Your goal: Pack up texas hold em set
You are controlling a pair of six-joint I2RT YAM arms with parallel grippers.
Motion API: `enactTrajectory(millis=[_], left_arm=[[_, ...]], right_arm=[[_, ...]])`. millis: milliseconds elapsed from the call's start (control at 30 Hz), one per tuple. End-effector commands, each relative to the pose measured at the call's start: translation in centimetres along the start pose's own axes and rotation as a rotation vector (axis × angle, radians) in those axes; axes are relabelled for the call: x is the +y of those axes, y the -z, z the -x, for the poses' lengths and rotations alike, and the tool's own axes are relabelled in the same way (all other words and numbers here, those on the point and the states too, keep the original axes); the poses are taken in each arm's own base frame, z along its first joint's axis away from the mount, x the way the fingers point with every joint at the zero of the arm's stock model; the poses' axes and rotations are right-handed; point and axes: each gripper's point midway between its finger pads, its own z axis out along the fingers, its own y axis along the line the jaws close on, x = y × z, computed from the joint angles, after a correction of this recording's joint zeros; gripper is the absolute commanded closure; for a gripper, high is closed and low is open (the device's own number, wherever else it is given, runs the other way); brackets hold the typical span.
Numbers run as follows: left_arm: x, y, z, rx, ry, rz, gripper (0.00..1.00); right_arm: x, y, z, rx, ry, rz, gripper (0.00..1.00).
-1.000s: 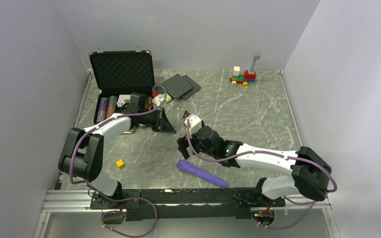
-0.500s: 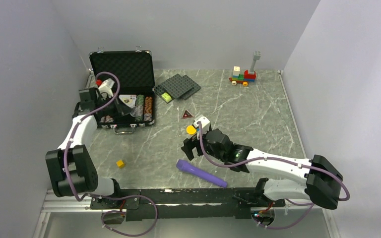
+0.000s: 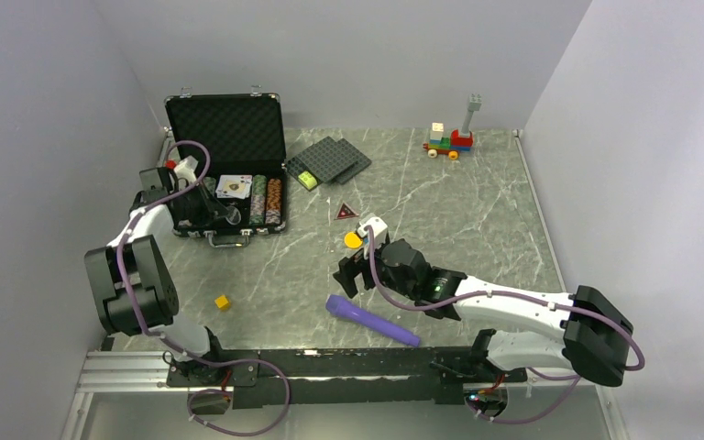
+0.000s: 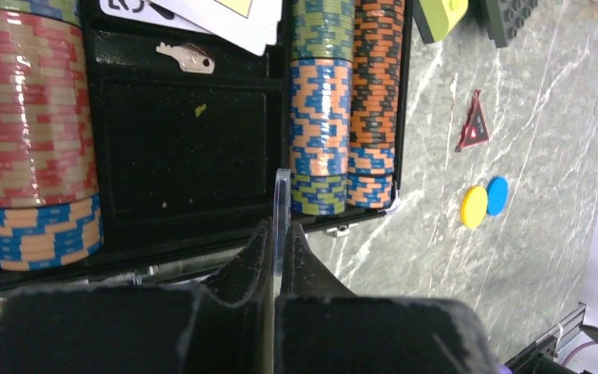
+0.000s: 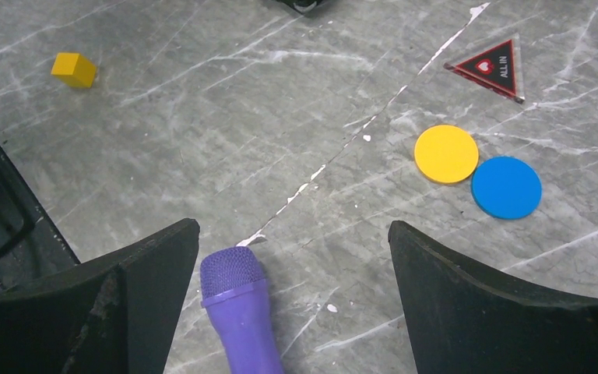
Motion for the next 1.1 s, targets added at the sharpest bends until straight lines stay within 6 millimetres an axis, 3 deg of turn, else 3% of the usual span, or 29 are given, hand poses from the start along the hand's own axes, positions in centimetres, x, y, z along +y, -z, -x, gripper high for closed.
enactTrajectory(millis=[0, 300, 667, 933, 1067], left_arm=[[0.3, -0.9, 3.4, -0.075, -0.047, 0.0, 1.0], [1.5, -3.5, 3.5, -0.04, -0.002, -0.028, 1.0], [0.8, -5.3, 2.3, 0.025, 0.01, -0.072, 0.99], [1.6, -6.2, 1.4, 0.073, 0.022, -0.044, 0.89], [2.0, -5.9, 1.7, 0.071, 0.014, -0.005, 0.78]], right_arm=[[1.1, -0.4, 1.5, -0.047, -0.025, 0.043, 0.04], [0.9, -0.4, 1.1, -0.033, -0.036, 0.034, 0.04], [1.0, -0.9, 0.9, -0.015, -0.038, 0.035, 0.04], [1.1, -0.9, 0.9, -0.014, -0.037, 0.035, 0.04], [1.0, -0.8, 0.9, -0.016, -0.039, 0.032, 0.04]])
